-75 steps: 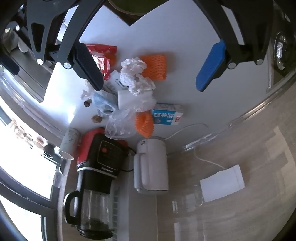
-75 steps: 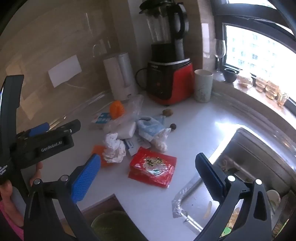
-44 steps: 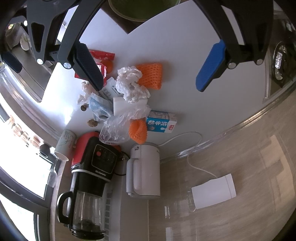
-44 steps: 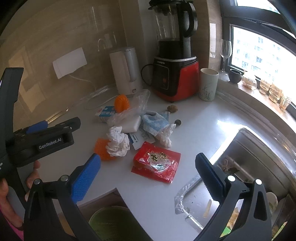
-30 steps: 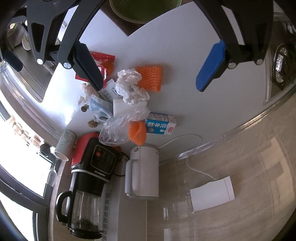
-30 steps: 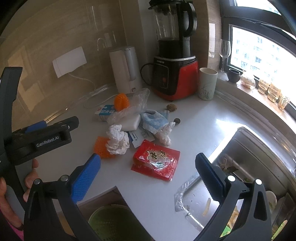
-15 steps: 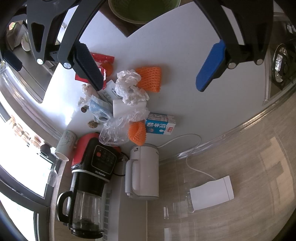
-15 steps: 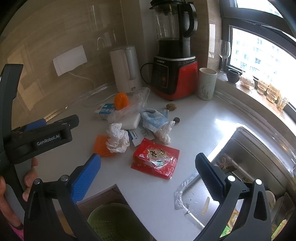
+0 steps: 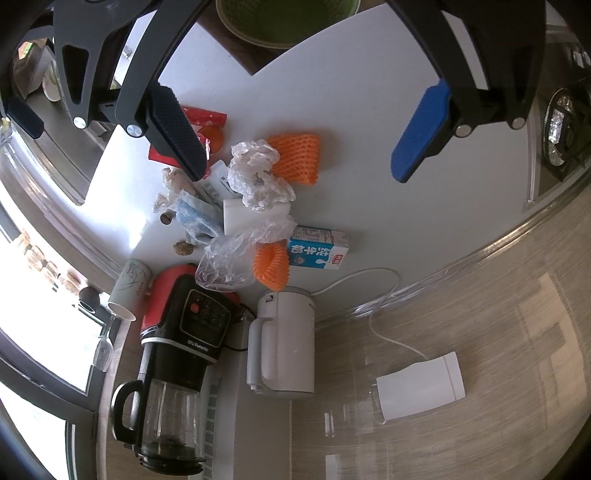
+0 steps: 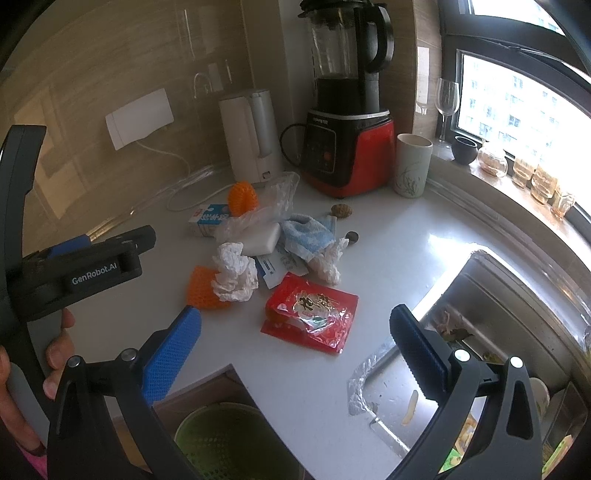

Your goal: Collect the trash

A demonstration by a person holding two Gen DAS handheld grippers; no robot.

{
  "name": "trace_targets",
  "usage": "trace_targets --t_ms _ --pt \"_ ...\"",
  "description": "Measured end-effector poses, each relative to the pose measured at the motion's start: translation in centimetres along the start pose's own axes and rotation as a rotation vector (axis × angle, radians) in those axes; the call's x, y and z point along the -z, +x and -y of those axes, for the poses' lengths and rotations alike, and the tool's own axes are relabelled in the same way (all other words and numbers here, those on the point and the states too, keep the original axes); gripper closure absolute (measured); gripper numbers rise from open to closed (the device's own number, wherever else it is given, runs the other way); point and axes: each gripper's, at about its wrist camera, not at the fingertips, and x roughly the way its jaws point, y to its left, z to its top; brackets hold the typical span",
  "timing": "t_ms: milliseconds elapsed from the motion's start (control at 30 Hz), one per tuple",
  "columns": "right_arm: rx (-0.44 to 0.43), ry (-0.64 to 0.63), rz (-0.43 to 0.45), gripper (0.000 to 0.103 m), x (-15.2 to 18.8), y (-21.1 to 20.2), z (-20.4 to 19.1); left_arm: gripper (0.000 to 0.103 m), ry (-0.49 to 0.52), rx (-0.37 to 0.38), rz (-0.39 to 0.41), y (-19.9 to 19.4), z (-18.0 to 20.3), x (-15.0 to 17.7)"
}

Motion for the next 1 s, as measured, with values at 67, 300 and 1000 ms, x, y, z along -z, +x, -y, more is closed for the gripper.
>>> trace_targets --t_ms 67,300,1000 --pt "0.0 0.0 0.0 0.002 0.1 -0.1 0.0 0.008 0.001 -0.001 0.001 0.0 0.0 0.0" --pt "0.004 0.0 -0.006 0.002 0.3 -0.2 0.2 0.008 0.001 0.0 -0.001 0.0 -0.1 0.0" --pt "-0.042 0.053 -0.053 0.002 1.5 4.4 2.6 0.008 0.073 0.1 0.026 5.1 -1.5 1.7"
